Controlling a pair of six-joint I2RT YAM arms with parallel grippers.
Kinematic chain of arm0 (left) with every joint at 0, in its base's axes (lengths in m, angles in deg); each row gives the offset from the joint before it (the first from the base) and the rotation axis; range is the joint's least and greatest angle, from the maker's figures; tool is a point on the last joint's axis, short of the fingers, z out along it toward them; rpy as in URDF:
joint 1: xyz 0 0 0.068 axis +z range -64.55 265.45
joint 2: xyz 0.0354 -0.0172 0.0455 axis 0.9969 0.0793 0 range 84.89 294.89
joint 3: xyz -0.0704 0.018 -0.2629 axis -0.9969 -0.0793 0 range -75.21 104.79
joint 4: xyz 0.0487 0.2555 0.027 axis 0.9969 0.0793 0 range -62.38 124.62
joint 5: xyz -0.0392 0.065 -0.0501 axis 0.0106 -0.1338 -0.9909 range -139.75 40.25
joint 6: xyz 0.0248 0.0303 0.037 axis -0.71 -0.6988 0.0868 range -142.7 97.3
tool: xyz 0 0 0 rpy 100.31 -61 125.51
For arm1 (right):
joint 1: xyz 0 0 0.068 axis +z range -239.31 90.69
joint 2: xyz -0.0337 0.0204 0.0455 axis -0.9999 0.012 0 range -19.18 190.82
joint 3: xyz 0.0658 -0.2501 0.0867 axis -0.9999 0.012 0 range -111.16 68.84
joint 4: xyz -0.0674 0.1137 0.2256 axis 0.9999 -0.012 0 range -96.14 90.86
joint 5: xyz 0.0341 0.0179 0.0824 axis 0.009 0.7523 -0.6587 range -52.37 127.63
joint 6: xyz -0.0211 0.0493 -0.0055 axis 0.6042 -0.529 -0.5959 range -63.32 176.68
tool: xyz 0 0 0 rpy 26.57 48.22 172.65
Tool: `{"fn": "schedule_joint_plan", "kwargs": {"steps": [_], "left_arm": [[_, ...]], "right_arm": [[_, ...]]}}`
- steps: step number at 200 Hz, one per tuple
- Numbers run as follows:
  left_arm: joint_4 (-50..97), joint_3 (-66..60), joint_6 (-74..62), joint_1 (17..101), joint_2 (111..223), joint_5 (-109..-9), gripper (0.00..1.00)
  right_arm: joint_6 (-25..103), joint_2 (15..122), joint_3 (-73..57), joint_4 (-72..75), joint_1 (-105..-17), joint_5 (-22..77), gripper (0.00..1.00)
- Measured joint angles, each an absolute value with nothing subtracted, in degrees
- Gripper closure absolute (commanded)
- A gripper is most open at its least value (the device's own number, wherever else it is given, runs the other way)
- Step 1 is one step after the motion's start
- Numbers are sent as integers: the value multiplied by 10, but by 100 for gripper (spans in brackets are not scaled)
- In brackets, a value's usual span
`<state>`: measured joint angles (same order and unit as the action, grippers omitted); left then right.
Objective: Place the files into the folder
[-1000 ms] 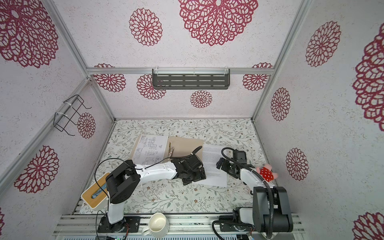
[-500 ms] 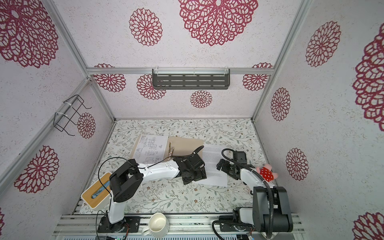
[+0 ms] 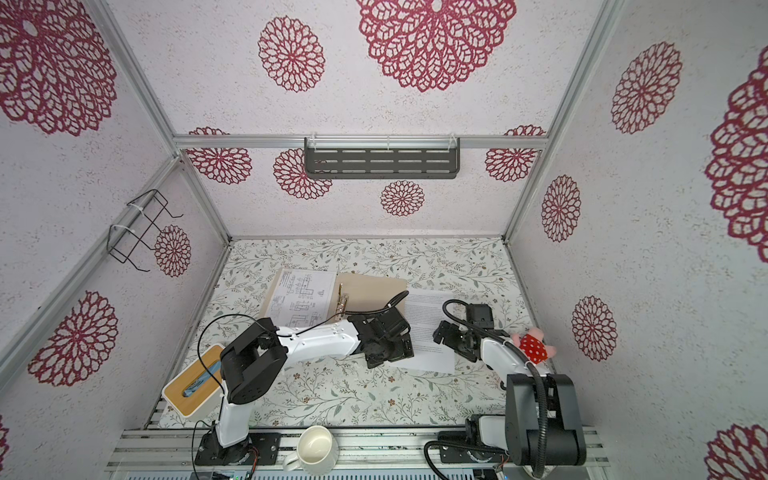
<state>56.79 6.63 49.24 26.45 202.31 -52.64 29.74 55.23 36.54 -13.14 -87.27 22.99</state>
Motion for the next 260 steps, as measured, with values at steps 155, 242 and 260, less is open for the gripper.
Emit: {"fn": "schedule_joint_plan", "kwargs": {"steps": [155, 242, 260], "left_arm": [[574, 38, 468, 296, 2003, -531, 2], [538, 38, 460, 325, 2008, -536, 2], [524, 38, 460, 330, 2011, -538, 2]], "right_arm": [[222, 539, 353, -92, -810, 175, 18], [223, 559, 388, -67, -790, 194, 19], [226, 556, 392, -63, -787, 198, 19]]}}
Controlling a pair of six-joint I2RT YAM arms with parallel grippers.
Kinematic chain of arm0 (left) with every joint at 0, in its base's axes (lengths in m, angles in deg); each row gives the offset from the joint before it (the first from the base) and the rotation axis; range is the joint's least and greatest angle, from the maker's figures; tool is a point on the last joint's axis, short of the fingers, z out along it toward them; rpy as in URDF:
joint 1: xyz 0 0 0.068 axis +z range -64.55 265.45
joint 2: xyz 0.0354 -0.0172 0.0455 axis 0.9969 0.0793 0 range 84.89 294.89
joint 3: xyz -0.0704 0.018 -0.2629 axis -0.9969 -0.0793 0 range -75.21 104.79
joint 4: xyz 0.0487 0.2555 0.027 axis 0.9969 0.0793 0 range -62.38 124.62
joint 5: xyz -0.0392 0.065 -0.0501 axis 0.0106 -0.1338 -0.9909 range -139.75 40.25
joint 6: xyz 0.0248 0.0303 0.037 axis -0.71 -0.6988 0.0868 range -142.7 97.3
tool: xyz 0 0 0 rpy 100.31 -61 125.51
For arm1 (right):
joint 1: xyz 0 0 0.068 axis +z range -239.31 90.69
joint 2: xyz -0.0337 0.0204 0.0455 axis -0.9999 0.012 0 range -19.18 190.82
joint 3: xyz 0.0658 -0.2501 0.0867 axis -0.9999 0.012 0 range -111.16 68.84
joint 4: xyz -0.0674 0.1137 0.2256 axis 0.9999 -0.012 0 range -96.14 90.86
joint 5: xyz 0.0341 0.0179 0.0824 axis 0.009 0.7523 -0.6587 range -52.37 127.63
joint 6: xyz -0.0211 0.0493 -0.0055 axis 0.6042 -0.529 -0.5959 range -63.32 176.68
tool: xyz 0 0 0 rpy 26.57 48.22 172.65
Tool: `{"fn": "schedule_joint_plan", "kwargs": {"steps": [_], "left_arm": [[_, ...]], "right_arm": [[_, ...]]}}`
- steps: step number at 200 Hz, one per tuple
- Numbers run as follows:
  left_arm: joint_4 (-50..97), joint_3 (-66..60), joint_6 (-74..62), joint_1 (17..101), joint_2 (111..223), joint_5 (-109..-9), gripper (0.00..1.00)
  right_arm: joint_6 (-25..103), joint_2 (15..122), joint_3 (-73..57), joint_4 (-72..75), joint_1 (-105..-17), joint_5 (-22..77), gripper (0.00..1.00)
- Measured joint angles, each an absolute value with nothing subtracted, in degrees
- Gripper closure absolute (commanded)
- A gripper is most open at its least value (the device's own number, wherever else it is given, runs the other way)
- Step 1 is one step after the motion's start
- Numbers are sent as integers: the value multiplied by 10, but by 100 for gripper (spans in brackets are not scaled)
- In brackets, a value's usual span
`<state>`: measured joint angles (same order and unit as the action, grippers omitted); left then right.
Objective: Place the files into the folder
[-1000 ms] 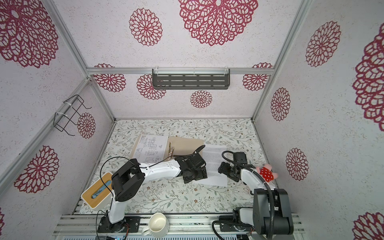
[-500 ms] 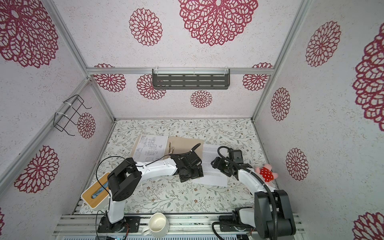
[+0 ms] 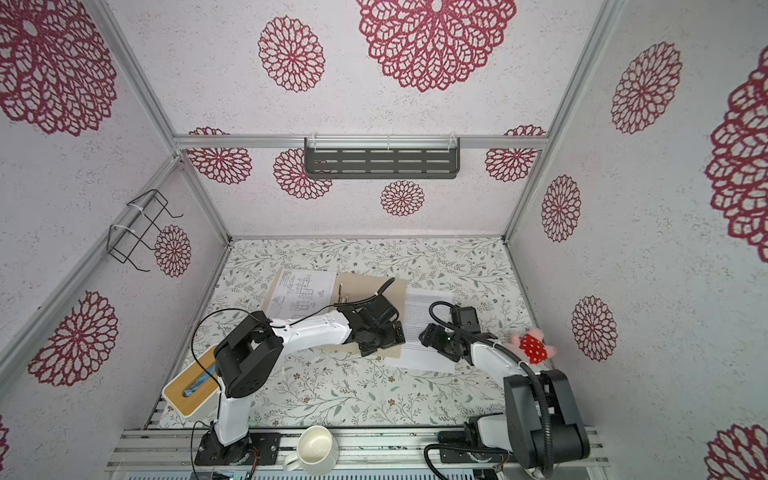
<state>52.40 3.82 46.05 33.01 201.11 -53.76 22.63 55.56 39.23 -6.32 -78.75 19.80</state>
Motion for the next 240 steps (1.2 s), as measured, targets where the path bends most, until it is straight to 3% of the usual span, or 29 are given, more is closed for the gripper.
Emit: {"fn": "schedule_joint_plan", "kwargs": {"steps": [47, 185, 240], "left_arm": [[524, 39, 459, 334, 2012, -542, 2], [536, -146, 570, 290, 1857, -499, 2], [539, -164, 584, 301, 1850, -483, 2]], "right_arm": [[232, 553, 394, -63, -786, 204, 19], [237, 558, 390, -67, -785, 205, 18], [237, 562, 386, -67, -784, 209, 18]]}}
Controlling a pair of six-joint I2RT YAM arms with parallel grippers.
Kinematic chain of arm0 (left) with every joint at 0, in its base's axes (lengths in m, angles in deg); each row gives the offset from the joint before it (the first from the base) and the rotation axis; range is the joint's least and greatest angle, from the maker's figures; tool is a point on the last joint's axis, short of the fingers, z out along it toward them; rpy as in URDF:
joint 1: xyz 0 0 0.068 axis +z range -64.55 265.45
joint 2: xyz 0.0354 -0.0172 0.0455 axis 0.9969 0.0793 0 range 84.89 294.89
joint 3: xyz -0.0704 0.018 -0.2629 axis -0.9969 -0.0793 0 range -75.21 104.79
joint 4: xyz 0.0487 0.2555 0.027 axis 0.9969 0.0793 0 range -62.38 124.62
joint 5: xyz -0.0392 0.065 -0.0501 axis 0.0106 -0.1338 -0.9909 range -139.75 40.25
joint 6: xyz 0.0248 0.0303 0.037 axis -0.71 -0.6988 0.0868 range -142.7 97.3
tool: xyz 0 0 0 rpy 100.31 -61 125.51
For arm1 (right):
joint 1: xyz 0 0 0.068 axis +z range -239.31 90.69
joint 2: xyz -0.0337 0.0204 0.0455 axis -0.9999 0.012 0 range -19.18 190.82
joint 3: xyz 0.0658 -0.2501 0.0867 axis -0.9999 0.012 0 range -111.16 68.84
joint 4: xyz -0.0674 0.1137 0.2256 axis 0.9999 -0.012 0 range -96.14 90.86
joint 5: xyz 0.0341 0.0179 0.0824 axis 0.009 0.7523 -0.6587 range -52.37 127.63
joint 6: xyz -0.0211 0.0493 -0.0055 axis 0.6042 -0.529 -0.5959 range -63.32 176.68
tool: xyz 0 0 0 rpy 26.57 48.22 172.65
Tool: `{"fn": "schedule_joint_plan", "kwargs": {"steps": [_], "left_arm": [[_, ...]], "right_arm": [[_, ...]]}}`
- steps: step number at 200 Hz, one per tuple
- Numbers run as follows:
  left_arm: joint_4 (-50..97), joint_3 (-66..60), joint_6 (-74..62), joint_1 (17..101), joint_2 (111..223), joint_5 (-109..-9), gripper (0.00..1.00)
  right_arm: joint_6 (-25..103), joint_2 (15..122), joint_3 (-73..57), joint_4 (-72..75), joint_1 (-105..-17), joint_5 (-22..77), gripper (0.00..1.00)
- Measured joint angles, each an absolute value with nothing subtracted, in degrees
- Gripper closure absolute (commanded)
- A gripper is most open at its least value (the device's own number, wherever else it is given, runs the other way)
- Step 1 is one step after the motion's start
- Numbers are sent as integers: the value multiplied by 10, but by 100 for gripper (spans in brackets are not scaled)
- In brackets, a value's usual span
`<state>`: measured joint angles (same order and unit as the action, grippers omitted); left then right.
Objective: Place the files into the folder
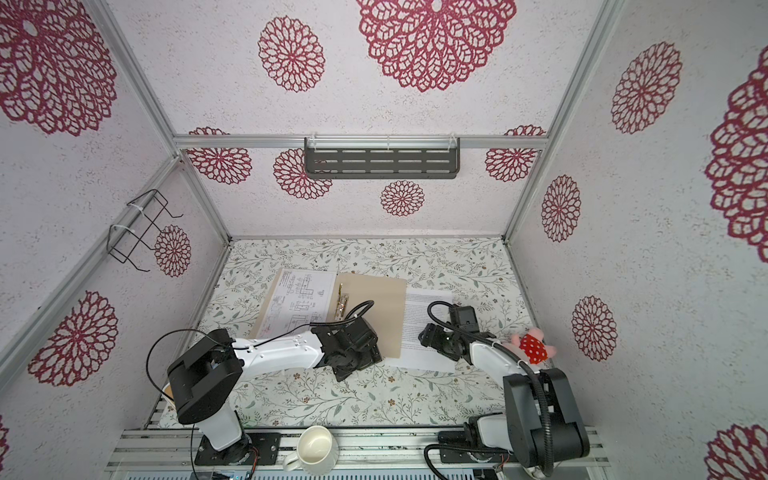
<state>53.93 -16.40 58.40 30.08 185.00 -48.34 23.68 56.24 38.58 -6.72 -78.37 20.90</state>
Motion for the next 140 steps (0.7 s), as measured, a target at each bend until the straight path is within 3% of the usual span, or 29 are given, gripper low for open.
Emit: {"fn": "schedule_joint_plan", "kwargs": {"steps": [140], "left_arm": [[461, -135, 565, 359, 1893, -472, 2]], "right_arm": [[237, 561, 386, -67, -782, 211, 18]]}}
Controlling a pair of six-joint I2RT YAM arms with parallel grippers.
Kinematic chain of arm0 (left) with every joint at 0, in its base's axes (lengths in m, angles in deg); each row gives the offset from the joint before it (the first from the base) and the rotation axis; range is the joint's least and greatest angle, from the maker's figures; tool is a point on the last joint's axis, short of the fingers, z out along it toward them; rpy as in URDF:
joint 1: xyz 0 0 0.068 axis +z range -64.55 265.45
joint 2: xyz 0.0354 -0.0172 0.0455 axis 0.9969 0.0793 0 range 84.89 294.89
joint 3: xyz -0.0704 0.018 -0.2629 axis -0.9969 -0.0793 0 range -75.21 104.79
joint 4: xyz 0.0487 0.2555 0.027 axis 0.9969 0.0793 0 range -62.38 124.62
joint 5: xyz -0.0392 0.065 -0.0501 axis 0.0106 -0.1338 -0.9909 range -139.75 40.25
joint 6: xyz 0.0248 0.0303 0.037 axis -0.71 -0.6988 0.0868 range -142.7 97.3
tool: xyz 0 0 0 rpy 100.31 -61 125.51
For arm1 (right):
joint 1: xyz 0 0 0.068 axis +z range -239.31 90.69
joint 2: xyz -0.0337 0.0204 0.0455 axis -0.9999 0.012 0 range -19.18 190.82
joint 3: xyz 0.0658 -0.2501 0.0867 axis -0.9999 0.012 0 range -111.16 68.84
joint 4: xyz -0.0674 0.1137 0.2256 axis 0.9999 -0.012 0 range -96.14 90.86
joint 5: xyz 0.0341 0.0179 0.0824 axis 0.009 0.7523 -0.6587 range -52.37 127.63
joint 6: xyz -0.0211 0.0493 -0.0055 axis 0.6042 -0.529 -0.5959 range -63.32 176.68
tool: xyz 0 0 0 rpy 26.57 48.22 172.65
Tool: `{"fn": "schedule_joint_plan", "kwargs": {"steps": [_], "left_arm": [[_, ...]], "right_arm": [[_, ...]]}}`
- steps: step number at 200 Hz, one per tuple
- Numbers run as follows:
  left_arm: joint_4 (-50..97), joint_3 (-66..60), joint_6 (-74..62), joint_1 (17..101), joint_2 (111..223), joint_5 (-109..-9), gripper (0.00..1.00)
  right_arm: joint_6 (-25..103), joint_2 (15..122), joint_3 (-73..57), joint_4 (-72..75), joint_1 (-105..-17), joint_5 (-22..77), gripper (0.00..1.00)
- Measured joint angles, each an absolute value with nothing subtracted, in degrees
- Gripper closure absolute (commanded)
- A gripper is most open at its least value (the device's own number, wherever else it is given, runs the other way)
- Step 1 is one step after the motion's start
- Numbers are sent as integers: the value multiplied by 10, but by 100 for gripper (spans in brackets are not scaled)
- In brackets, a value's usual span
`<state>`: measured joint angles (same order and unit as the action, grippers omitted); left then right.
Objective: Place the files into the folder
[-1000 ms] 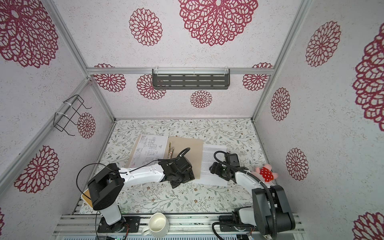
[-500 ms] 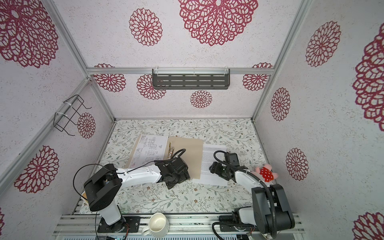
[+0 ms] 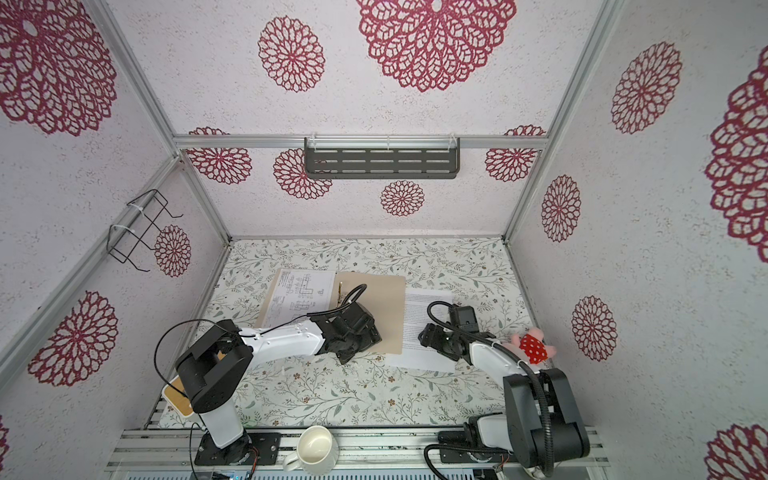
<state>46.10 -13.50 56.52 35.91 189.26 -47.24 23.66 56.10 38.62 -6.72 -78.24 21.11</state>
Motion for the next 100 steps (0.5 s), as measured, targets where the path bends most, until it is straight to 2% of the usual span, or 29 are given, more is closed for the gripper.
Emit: {"fn": "schedule_joint_plan", "kwargs": {"steps": [100], "left_arm": [[465, -66, 523, 403, 1946, -477, 2]], "right_arm": [[237, 553, 395, -65, -782, 211, 17]]}}
